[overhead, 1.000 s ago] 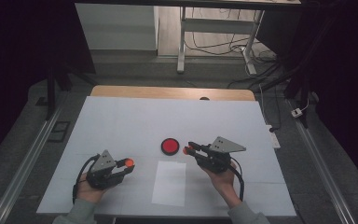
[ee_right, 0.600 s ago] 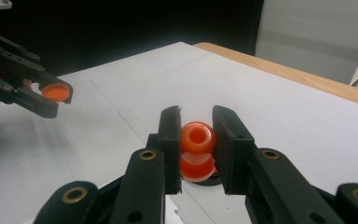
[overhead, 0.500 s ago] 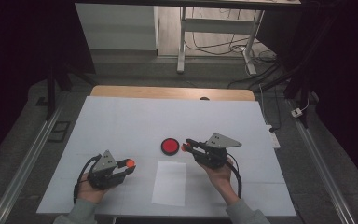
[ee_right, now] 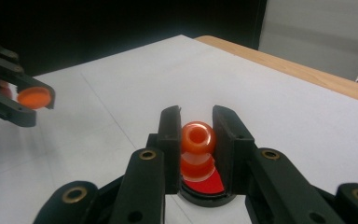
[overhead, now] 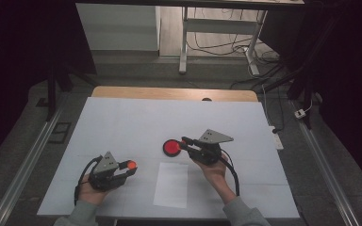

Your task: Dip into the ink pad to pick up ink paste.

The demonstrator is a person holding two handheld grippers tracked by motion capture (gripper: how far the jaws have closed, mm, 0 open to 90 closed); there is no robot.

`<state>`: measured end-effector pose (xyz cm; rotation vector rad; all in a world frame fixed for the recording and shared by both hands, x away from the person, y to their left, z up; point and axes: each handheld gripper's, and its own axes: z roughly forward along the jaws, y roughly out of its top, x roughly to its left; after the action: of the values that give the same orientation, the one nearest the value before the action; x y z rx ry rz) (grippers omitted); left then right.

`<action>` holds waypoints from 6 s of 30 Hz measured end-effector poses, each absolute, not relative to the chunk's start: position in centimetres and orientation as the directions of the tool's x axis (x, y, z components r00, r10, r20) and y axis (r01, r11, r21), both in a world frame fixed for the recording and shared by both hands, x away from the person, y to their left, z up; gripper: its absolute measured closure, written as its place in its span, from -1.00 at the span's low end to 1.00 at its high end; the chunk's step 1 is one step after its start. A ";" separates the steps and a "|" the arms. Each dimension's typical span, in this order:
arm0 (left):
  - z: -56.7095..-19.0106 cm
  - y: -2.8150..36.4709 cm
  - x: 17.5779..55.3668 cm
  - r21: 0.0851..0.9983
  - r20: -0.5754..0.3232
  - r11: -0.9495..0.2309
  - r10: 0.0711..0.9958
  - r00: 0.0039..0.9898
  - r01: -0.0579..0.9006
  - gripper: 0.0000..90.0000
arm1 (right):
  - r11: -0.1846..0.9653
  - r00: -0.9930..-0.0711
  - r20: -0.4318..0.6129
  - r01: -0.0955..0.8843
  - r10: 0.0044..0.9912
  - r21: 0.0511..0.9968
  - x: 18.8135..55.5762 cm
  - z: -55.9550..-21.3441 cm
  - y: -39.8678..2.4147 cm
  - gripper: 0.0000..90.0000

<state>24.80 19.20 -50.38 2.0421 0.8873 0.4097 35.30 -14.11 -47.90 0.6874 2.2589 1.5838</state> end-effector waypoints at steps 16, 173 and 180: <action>-50.5 19.1 24.9 0.803 -0.039 -0.395 0.713 0.700 0.447 0.45 | 0.309 -0.838 0.036 0.241 0.545 0.920 37.4 -49.1 -12.3 0.62; -50.5 19.2 24.9 0.801 -0.039 -0.398 0.710 0.703 0.447 0.45 | 0.431 -0.821 -0.010 0.290 0.571 0.854 40.1 -52.9 -9.2 0.63; -50.6 19.2 24.9 0.800 -0.041 -0.398 0.711 0.702 0.449 0.45 | 0.432 -0.821 -0.014 0.285 0.571 0.856 40.1 -53.0 -9.2 0.63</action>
<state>24.89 19.23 -50.56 2.0591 0.8848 0.3902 40.09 -9.20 -52.96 0.7375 2.3867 1.3394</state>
